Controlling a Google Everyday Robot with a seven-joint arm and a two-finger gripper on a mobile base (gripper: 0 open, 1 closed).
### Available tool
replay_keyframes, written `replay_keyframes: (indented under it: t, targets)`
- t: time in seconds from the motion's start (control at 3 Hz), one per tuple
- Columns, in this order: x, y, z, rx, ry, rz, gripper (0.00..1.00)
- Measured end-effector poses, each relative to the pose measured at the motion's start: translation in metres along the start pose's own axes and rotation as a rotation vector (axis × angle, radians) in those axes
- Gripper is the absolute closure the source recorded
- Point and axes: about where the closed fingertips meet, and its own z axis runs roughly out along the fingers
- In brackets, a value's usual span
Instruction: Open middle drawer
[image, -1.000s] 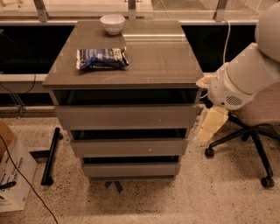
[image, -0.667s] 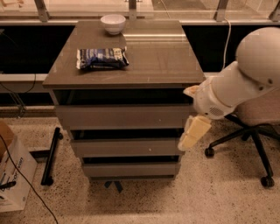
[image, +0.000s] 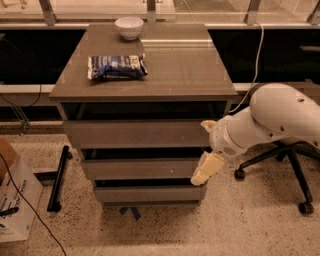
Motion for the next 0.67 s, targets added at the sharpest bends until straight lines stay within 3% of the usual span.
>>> replay_keyframes:
  t: [0.33, 0.67]
  targets:
    - [0.0370, -0.0060, 0.0440, -0.006, -0.034, 0.064, 0.00]
    - [0.0370, -0.0060, 0.0441, -0.006, -0.034, 0.064, 0.00]
